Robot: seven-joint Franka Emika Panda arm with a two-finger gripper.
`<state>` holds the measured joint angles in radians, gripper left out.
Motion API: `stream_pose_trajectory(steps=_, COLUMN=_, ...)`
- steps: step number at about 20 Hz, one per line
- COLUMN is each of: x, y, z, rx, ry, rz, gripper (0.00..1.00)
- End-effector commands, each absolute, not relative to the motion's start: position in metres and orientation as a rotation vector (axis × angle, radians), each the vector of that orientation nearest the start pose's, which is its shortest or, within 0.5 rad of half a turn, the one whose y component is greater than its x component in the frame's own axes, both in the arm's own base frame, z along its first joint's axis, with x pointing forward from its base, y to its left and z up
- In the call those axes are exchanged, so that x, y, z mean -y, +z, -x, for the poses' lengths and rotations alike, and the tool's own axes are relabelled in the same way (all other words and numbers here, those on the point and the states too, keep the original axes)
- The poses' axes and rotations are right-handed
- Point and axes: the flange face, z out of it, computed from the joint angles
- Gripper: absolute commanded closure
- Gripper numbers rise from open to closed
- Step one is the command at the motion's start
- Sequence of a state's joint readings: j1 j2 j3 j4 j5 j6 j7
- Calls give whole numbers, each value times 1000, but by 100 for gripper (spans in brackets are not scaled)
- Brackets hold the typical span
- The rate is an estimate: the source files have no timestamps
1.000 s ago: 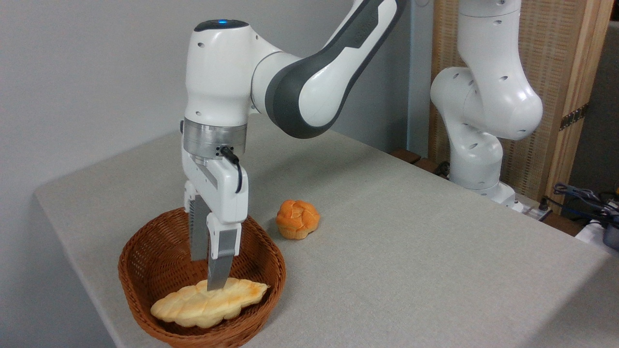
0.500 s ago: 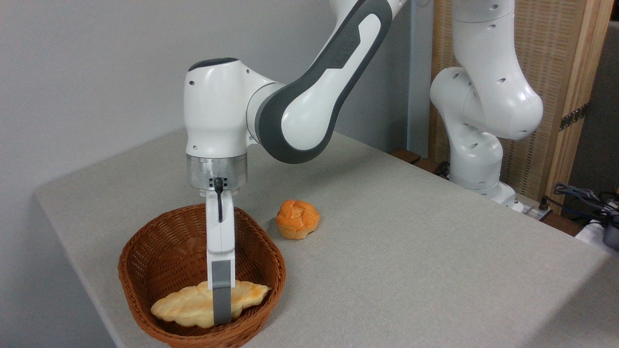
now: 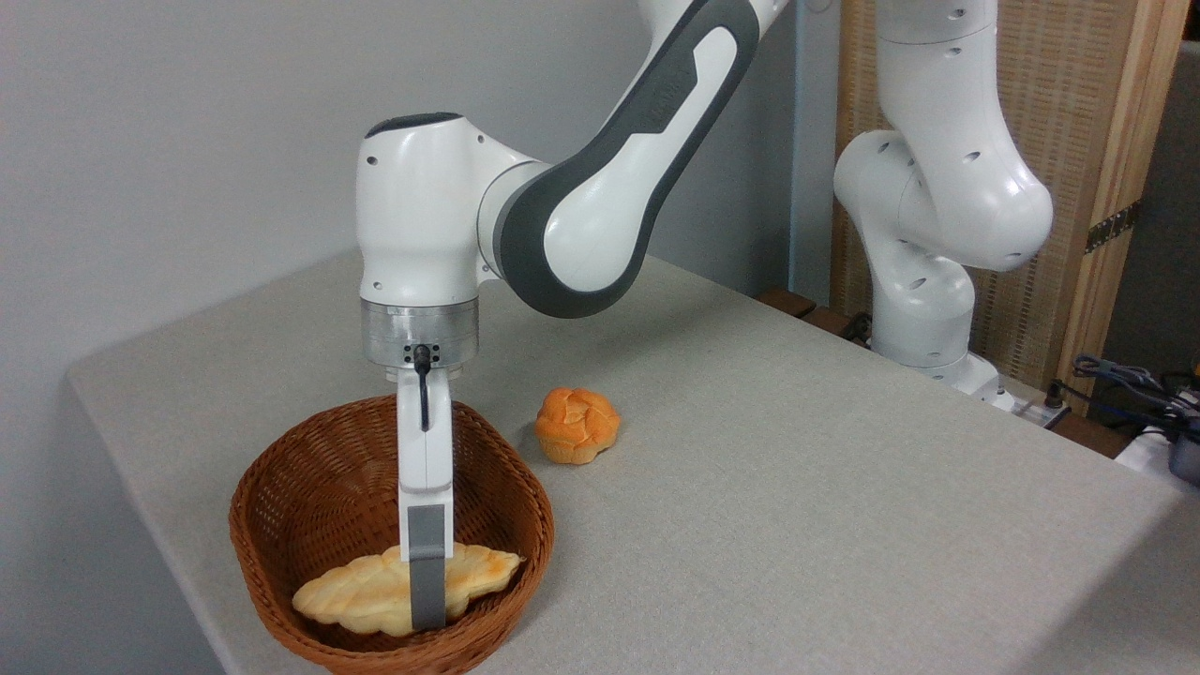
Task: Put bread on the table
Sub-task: 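Close the gripper fingers around the middle of the braided loaf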
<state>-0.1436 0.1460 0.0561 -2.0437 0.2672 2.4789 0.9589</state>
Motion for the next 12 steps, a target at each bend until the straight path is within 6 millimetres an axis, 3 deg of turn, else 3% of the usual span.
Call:
stream_pose_trajectory(steps=1, x=49, y=398, z=-603, rx=-1640, ry=-258, rz=2281, gripper=44)
stream_pose_trajectory(steps=6, x=49, y=403, z=-603, rx=-1621, ry=-274, rz=2303, gripper=54)
stream_pose_trajectory(steps=9, x=48, y=410, z=-601, rx=-1595, ry=-295, rz=2366, gripper=71)
stream_pose_trajectory(steps=12, x=47, y=413, z=-600, rx=-1585, ry=-301, rz=2381, gripper=72)
